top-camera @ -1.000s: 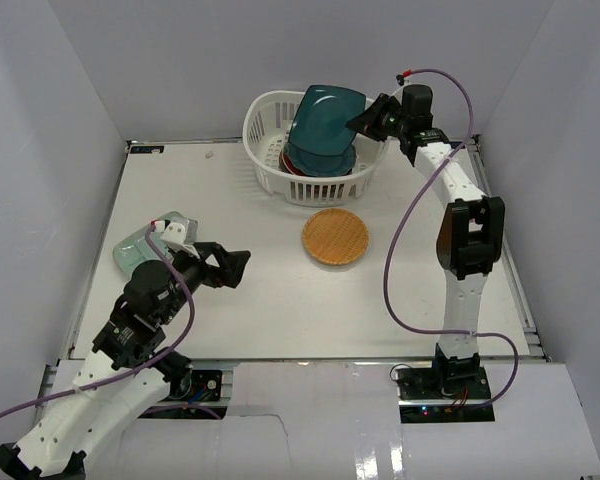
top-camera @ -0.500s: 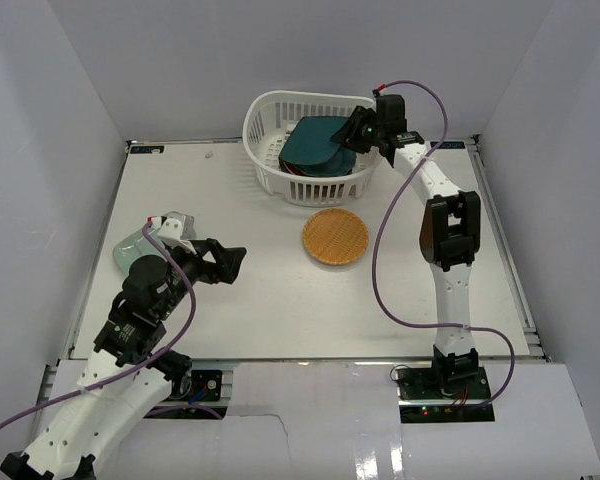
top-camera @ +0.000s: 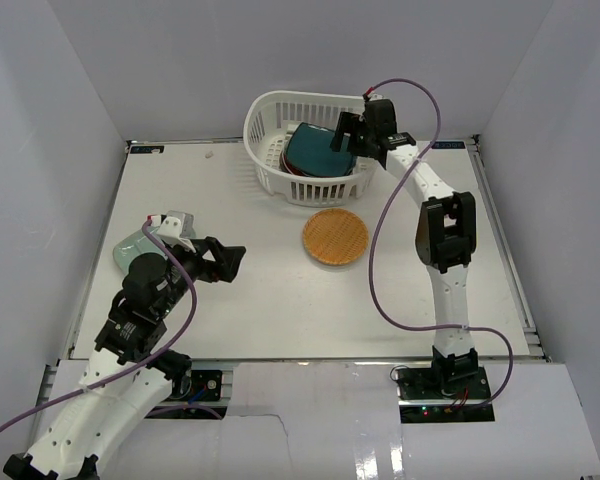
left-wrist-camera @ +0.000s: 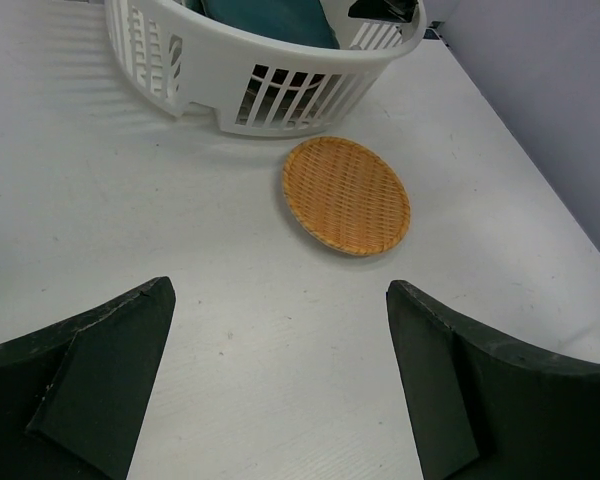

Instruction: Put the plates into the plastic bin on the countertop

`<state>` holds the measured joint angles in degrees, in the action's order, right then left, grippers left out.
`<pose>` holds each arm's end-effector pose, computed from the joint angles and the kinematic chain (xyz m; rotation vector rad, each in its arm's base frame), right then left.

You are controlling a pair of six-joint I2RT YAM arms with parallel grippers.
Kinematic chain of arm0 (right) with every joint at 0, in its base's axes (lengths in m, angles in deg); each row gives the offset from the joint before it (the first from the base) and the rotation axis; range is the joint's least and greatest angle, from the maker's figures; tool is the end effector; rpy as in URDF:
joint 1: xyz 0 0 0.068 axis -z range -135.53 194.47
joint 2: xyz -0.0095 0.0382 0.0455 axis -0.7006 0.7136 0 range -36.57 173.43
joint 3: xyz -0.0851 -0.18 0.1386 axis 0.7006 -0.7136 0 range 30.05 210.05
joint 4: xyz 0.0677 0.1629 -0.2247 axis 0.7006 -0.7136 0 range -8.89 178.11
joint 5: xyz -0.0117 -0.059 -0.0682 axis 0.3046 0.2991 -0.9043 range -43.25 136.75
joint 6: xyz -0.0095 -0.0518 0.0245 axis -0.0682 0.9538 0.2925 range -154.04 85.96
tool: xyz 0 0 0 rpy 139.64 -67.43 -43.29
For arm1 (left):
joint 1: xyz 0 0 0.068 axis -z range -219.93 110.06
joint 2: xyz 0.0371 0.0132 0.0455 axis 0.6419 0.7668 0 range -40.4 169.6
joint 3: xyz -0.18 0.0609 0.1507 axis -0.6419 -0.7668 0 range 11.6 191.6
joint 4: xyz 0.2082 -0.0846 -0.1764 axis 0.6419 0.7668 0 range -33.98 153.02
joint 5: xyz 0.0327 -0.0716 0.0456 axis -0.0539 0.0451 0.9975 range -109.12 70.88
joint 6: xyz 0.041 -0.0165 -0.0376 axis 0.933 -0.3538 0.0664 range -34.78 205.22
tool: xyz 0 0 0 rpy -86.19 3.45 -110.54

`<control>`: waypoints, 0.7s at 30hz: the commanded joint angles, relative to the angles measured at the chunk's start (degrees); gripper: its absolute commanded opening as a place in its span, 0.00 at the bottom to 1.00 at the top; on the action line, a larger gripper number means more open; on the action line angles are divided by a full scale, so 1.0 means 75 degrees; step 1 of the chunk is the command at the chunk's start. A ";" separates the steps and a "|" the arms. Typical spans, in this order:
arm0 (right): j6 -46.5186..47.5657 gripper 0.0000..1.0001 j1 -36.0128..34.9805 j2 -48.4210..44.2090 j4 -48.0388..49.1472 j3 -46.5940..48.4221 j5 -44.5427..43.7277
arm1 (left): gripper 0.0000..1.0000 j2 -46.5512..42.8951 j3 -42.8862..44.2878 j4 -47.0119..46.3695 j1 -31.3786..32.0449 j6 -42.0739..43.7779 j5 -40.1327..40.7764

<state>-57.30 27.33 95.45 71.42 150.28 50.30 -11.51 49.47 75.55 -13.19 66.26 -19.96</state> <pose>0.5291 0.1659 0.2345 0.0735 2.1033 0.4937 0.1677 -0.0852 0.3062 0.1325 1.7878 -0.5906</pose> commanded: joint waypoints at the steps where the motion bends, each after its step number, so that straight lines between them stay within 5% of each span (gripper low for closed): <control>1: 0.1541 0.97 -0.0256 -0.0600 -0.0423 0.0317 -0.1503 | 0.97 0.0004 -0.0033 -0.0084 -0.0073 -0.0015 -0.0122; 4: 0.2024 0.97 -0.0432 -0.0868 -0.0342 0.0120 -0.1868 | 0.97 0.0028 -0.0045 -0.0084 -0.0108 -0.0027 -0.0064; 11: 0.1310 0.88 -0.0432 -0.3920 0.2069 -0.3053 0.0025 | 0.97 0.0110 -0.0057 -0.0084 -0.0144 -0.0050 -0.0005; 14: 0.1006 0.66 -0.0432 -0.5245 0.2926 -0.4623 0.0474 | 0.97 0.0157 -0.0057 -0.0096 -0.0179 -0.0050 -0.0005; 15: 0.0912 0.46 -0.0421 -0.5577 0.3102 -0.5567 0.0487 | 0.97 0.0168 -0.0057 -0.0084 -0.0202 -0.0062 -0.0005; 18: 0.0432 0.21 -0.0397 -0.6656 0.3373 -0.7048 0.0137 | 0.97 0.0192 -0.0068 -0.0119 -0.0237 -0.0097 -0.0005; 20: -0.0024 0.22 -0.0281 -0.7159 0.3642 -0.8490 0.0042 | 0.97 0.0227 -0.0080 -0.0143 -0.0261 -0.0132 -0.0028; 21: -0.0189 0.32 -0.0199 -0.7267 0.3678 -0.8889 0.0042 | 0.97 0.0250 -0.0069 -0.0155 -0.0273 -0.0120 -0.0040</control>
<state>-53.65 24.49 40.86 96.44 93.03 51.00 -9.98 49.45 75.25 -14.72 65.67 -19.98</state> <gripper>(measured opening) 0.276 0.971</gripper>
